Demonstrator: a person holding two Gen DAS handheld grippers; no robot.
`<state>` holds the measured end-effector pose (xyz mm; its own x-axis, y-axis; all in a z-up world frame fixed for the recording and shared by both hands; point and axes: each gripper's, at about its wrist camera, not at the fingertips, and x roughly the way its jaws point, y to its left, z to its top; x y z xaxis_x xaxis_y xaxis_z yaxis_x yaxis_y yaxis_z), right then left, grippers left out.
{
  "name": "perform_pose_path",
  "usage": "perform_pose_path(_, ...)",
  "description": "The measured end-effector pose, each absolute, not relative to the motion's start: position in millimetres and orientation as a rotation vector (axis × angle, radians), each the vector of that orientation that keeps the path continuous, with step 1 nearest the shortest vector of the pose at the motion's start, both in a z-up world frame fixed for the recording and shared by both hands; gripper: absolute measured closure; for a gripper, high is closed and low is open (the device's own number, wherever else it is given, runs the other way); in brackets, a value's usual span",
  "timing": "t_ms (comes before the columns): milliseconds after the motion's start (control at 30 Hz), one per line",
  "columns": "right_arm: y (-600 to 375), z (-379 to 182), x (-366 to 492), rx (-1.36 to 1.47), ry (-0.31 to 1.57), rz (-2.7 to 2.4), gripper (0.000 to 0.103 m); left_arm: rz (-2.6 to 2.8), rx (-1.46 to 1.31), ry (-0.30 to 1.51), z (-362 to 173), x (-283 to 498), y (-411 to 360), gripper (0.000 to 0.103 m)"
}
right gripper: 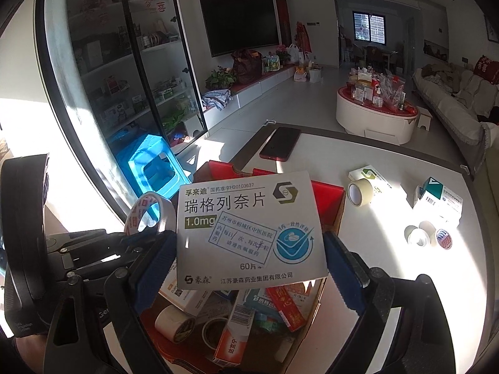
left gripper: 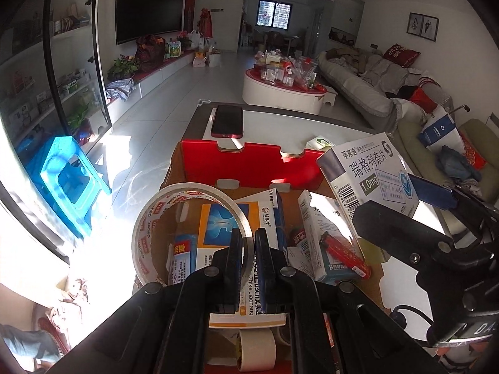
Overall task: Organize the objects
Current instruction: 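Carry the packing tape and Ruigelienai box with both tools over the cardboard tray, then lower both held items into the tray and open both tools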
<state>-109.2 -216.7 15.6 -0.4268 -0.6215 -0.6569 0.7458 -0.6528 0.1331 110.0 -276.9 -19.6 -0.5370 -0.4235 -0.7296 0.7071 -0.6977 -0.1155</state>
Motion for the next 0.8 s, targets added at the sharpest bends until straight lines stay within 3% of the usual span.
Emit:
perform_pose_path(367,-237,4,-130,0.943,0.244,-2.092,0.01,-2.232,0.935,0.562,-26,105,-287,0.088)
perform_pose_path(400,-237,4,-130,0.944,0.241,-2.096,0.01,-2.228,0.939,0.55,-25,104,-287,0.074)
perform_pose_path(433,-236,5,-130,0.94,0.235,-2.1,0.01,-2.227,0.934,0.539,-24,104,-286,0.051)
perform_pose_path(500,-234,6,-132,0.939,0.219,-2.105,0.01,-2.226,0.903,0.513,-20,106,-282,0.033)
perform_pose_path(800,-227,15,-134,0.936,0.15,-2.081,0.008,-2.202,0.886,0.546,-18,117,-281,0.032)
